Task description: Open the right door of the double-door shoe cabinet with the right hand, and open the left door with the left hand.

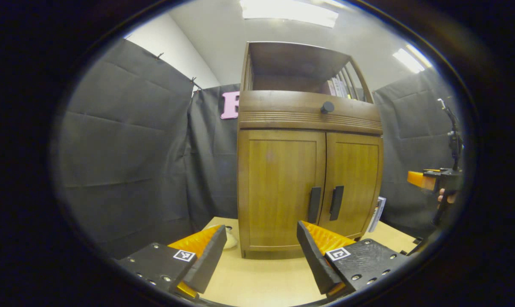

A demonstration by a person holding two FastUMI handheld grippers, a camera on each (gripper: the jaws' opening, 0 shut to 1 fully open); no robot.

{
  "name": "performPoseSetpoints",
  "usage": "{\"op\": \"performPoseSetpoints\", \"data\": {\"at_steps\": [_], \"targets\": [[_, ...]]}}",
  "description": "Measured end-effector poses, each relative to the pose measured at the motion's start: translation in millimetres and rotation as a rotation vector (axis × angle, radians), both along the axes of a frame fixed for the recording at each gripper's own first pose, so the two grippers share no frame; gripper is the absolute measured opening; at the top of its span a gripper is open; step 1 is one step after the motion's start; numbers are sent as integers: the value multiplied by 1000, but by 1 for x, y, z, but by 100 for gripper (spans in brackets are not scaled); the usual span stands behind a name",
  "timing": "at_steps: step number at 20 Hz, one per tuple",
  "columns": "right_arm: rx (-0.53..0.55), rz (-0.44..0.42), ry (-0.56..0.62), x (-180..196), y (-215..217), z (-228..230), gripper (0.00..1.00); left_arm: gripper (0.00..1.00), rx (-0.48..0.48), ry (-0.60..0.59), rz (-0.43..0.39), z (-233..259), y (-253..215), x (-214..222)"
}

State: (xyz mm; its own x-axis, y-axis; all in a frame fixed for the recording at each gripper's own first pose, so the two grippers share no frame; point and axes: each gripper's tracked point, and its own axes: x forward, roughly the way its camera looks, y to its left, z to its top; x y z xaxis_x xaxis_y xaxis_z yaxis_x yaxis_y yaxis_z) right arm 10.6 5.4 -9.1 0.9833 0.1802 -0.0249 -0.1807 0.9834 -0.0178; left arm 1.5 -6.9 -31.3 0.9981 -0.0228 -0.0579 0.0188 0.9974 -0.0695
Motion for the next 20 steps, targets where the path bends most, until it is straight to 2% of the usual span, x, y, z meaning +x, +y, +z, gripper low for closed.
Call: {"op": "performPoseSetpoints", "data": {"at_steps": [1,6,7,8,9,10,11,20], "targets": [[-1,13,1,1,2,-1,95,100,-3,6,-1,-4,-1,1],[11,92,38,1,20,-7,95,100,-15,42,-1,-21,-2,-4],[12,110,44,1,25,-8,95,89,-18,48,2,-24,0,-6],[10,124,51,3,28,-8,95,89,-22,55,5,-26,0,-9],[9,139,56,4,31,-9,95,100,-27,64,9,-28,2,-11],[10,151,62,3,34,-10,96,100,-31,72,14,-33,5,-13],[16,160,71,3,37,-12,95,95,-34,80,21,-36,8,-14],[14,227,161,5,54,-23,96,95,-71,157,130,-62,45,-25]]}}
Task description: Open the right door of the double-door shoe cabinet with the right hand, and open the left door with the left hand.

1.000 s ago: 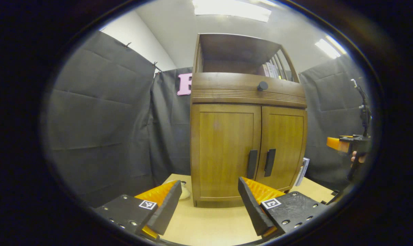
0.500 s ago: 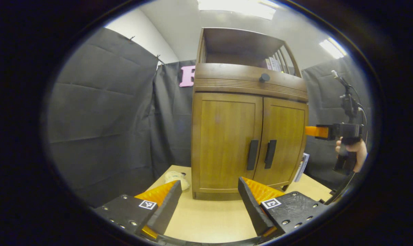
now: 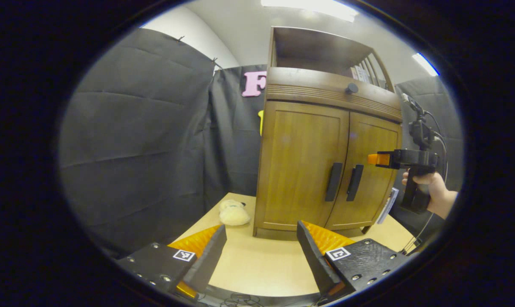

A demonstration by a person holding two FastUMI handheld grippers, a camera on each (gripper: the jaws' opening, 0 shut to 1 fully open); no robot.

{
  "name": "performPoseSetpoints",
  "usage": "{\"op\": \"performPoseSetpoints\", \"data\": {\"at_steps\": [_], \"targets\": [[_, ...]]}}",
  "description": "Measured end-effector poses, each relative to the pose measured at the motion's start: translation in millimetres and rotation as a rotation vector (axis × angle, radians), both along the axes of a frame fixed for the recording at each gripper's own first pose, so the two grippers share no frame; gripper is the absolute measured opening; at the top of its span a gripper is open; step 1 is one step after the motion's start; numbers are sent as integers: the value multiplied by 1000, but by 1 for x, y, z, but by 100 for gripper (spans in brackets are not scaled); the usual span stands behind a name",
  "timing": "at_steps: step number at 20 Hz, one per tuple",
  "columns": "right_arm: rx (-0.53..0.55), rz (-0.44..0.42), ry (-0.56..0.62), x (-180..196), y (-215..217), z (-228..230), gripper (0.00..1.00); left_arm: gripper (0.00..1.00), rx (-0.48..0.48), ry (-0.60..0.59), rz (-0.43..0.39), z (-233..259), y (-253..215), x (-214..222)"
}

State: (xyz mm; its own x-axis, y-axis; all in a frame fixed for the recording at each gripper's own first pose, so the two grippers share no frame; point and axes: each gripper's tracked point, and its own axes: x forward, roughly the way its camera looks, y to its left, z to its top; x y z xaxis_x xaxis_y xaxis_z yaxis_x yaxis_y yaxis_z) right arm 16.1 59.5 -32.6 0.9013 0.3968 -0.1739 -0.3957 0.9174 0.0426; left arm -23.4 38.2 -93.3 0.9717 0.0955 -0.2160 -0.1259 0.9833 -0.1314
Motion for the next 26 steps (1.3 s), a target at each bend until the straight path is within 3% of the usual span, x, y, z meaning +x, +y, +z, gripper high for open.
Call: {"op": "performPoseSetpoints", "data": {"at_steps": [1,4,12,16,19,20,21,26], "targets": [[-3,5,11,1,1,-3,96,89,1,7,13,-1,4,-2],[-31,10,41,1,3,-8,94,100,9,24,53,-5,10,-6],[-84,48,68,2,10,-8,94,100,1,60,119,-10,15,-10],[-54,116,93,-6,28,-5,72,100,-11,50,122,-7,14,-9],[-62,79,98,3,28,-12,37,100,-11,27,107,-4,14,-7],[-63,80,104,5,27,-13,36,95,0,19,103,-2,16,-7],[-63,82,108,4,27,-13,34,100,9,11,99,-1,17,-6],[-85,90,112,-4,24,-12,29,100,-4,-2,56,3,14,-8]]}}
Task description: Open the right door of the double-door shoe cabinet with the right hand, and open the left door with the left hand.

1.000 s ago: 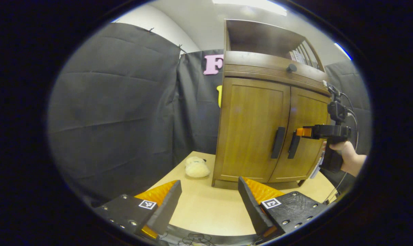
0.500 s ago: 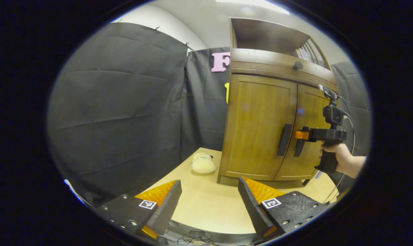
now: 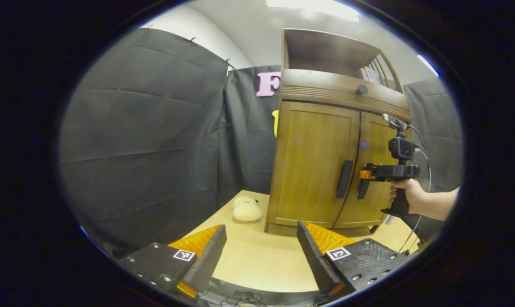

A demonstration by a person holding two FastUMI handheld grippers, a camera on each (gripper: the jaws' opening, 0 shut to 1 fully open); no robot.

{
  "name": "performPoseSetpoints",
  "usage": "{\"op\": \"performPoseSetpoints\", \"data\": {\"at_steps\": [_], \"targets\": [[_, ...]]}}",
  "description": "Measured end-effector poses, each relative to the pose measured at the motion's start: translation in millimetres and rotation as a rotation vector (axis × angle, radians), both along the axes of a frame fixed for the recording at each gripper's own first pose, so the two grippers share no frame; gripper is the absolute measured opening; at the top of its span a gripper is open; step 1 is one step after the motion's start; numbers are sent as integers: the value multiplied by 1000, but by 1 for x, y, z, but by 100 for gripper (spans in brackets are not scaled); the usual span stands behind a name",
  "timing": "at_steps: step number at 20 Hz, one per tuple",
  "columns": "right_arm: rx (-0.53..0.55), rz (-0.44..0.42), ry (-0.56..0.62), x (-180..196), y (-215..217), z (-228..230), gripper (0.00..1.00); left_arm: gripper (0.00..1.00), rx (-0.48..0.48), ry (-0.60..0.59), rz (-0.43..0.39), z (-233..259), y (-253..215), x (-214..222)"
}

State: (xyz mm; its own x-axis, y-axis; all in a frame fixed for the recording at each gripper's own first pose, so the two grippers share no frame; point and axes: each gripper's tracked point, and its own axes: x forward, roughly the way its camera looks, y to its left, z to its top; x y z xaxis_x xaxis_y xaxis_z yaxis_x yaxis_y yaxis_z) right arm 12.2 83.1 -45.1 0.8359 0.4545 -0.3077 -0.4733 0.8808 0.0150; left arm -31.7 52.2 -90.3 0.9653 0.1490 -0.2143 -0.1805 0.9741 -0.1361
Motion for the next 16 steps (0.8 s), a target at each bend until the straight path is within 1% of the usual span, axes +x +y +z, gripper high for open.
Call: {"op": "performPoseSetpoints", "data": {"at_steps": [3,6,9,10,13,15,16], "targets": [[7,7,18,-18,-13,0,29,100,-14,0,-15,-1,0,-2],[-1,6,9,-39,-29,3,29,100,-30,-2,-30,-1,0,0],[-1,15,23,-57,-44,4,29,100,-17,3,-53,-3,1,3],[-2,16,29,-56,-43,2,29,100,-12,1,-64,-2,0,4],[-6,7,45,-62,-50,2,29,100,-22,9,-117,-8,-8,13],[-10,2,55,-73,-59,3,29,100,-44,-6,-161,-11,-11,18],[-11,-1,59,-75,-63,3,29,98,-54,-18,-184,-12,-10,20]]}}
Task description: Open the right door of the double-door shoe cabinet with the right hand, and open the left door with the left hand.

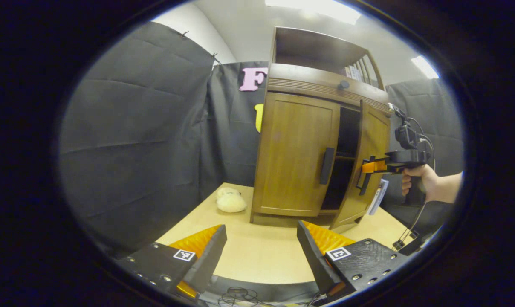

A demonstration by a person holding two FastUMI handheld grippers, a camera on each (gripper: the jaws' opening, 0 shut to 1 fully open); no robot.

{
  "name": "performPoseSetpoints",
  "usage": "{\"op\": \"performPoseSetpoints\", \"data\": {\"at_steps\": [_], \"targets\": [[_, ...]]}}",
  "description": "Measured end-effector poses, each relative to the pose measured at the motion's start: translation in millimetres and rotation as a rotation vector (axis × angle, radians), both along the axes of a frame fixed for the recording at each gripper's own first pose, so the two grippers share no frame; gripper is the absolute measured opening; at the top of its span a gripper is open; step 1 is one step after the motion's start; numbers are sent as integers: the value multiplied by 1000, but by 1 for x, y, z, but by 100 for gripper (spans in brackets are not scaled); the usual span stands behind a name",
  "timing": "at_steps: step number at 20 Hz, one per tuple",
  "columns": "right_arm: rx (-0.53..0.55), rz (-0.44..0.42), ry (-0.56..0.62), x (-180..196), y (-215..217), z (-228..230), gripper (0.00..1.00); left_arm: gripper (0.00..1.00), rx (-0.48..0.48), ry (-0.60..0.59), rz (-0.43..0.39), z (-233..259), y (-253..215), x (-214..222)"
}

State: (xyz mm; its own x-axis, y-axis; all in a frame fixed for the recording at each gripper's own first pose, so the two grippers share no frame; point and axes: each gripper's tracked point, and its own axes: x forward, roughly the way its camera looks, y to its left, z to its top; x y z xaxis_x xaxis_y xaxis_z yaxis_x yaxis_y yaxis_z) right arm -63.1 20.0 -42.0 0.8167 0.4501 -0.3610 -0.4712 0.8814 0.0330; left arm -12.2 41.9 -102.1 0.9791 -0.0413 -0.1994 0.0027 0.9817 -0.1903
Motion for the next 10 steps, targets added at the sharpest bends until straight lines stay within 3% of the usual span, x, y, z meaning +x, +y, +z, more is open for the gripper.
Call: {"op": "performPoseSetpoints", "data": {"at_steps": [6,7,10], "targets": [[9,5,2,-16,-27,0,28,95,16,-33,-36,4,-1,0],[14,13,1,-19,-30,0,27,100,17,-35,-46,4,-1,1],[25,38,6,-26,-45,0,27,100,41,-25,-67,5,-3,4]]}}
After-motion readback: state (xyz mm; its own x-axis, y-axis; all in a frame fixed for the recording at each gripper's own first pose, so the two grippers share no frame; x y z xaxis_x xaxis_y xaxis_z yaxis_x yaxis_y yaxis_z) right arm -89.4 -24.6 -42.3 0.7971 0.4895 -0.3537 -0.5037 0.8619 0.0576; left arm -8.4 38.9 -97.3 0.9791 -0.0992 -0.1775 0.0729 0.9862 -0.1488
